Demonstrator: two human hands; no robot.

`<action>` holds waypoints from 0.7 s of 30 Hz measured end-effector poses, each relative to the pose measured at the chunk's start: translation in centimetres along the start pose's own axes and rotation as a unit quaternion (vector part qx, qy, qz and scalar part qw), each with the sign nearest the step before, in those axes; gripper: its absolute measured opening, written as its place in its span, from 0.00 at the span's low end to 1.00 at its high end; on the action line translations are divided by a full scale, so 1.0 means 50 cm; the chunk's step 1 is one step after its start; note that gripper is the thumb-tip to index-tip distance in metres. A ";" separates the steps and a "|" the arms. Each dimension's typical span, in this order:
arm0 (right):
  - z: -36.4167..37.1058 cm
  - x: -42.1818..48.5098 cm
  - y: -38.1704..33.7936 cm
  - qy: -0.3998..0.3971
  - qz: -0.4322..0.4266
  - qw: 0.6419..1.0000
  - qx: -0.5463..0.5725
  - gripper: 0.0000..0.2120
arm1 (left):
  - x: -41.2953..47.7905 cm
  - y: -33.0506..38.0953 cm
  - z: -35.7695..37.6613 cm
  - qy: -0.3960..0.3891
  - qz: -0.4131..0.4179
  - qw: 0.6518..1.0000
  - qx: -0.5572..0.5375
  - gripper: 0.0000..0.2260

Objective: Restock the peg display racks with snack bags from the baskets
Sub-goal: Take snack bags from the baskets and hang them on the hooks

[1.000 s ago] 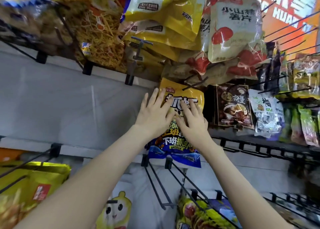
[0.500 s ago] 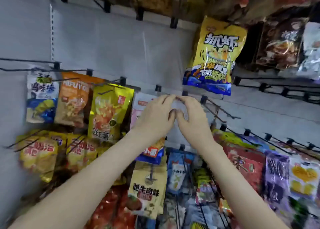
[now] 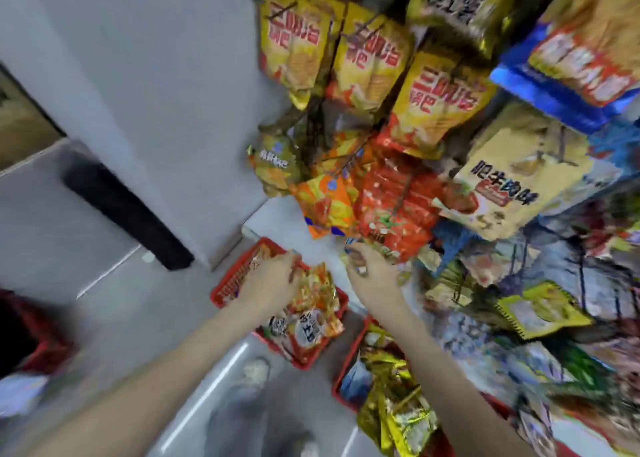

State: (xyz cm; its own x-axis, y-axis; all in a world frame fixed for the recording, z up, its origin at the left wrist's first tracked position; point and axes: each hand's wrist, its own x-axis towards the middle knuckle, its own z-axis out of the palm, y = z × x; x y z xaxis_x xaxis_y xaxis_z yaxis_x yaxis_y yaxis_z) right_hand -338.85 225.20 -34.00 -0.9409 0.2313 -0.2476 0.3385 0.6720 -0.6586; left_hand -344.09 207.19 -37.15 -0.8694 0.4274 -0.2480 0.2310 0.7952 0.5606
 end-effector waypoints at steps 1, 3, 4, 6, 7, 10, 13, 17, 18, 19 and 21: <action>0.038 0.016 0.019 -0.009 0.028 0.999 0.014 0.16 | 0.005 -0.053 0.025 -0.015 -0.029 0.999 0.006 0.14; 0.124 0.048 0.063 -0.041 0.088 0.995 0.017 0.15 | 0.005 -0.157 0.083 -0.052 -0.081 0.995 0.013 0.14; 0.157 0.058 0.085 -0.057 0.113 0.992 0.011 0.14 | 0.004 -0.195 0.108 -0.072 -0.098 0.992 0.014 0.15; 0.248 0.088 0.145 -0.095 0.167 0.981 -0.002 0.13 | 0.018 -0.281 0.163 -0.116 -0.118 0.986 0.018 0.15; 0.290 0.097 0.181 -0.107 0.196 0.975 -0.006 0.13 | 0.029 -0.317 0.193 -0.134 -0.115 0.984 0.021 0.16; 0.393 0.114 0.278 -0.130 0.270 0.954 -0.022 0.15 | 0.071 -0.392 0.283 -0.162 -0.102 0.981 0.020 0.18; 0.465 0.144 0.356 -0.133 0.301 0.944 -0.030 0.13 | 0.121 -0.434 0.374 -0.172 -0.097 0.980 0.023 0.20; 0.542 0.196 0.480 -0.140 0.305 0.941 -0.040 0.12 | 0.178 -0.463 0.516 -0.194 -0.078 0.978 0.019 0.19; 0.559 0.211 0.515 -0.134 0.308 0.941 -0.038 0.13 | 0.192 -0.470 0.555 -0.204 -0.079 0.976 0.019 0.19; 0.578 0.226 0.554 -0.123 0.307 0.943 -0.038 0.14 | 0.205 -0.474 0.592 -0.213 -0.079 0.974 0.017 0.19; 0.615 0.261 0.633 -0.108 0.308 0.943 -0.058 0.20 | 0.231 -0.484 0.665 -0.227 -0.078 0.971 0.012 0.19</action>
State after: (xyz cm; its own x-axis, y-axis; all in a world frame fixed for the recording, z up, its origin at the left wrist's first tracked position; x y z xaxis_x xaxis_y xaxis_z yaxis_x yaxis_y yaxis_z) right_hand -339.96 227.87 -79.93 -0.5362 0.4626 -0.7061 0.8048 0.5324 -0.2623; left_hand -345.18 207.16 -79.85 -0.6142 0.4417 -0.6540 0.1263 0.8730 0.4711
